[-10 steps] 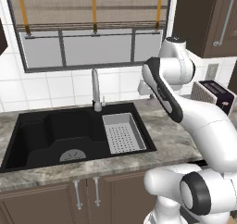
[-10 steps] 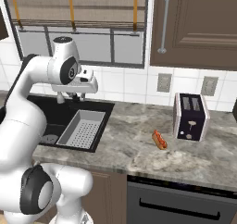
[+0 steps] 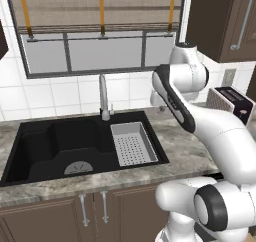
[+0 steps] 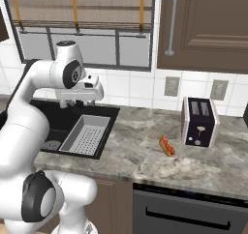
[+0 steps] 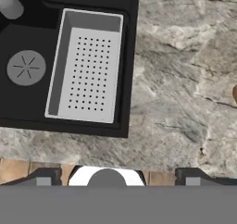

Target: Store the hot dog in the freezer for long-term storage. Close the freezer door after placing the cooked food.

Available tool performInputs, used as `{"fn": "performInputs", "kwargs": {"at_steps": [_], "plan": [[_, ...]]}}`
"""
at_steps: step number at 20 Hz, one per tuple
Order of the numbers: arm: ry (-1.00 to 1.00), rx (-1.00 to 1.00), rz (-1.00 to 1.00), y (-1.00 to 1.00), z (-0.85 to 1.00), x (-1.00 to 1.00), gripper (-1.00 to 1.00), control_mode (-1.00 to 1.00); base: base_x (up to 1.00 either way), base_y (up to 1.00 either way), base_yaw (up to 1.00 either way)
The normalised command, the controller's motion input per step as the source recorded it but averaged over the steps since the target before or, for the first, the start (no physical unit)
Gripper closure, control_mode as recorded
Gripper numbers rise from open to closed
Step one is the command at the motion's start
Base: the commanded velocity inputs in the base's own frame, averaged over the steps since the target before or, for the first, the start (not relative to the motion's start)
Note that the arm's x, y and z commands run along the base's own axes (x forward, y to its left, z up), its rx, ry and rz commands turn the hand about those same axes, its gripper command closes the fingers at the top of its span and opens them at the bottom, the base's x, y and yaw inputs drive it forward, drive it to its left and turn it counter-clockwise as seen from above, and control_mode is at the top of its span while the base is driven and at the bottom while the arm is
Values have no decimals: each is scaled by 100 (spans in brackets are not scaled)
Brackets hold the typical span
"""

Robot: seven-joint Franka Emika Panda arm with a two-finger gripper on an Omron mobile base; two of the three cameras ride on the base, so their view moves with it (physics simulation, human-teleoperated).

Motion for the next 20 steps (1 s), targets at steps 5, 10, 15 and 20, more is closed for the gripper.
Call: {"fn": "performInputs", "kwargs": {"at_steps": [5, 10, 15, 20], "plan": [[13, -10, -1, -9, -32, -5, -100, -100, 0, 0, 0], [12, -6, -3, -30, -50, 0, -100, -100, 0, 0, 0], [15, -1, -8, -60, -59, 0, -100, -100, 0, 0, 0], [11, 0, -12, -58, -58, 0, -100, -100, 0, 0, 0]]}}
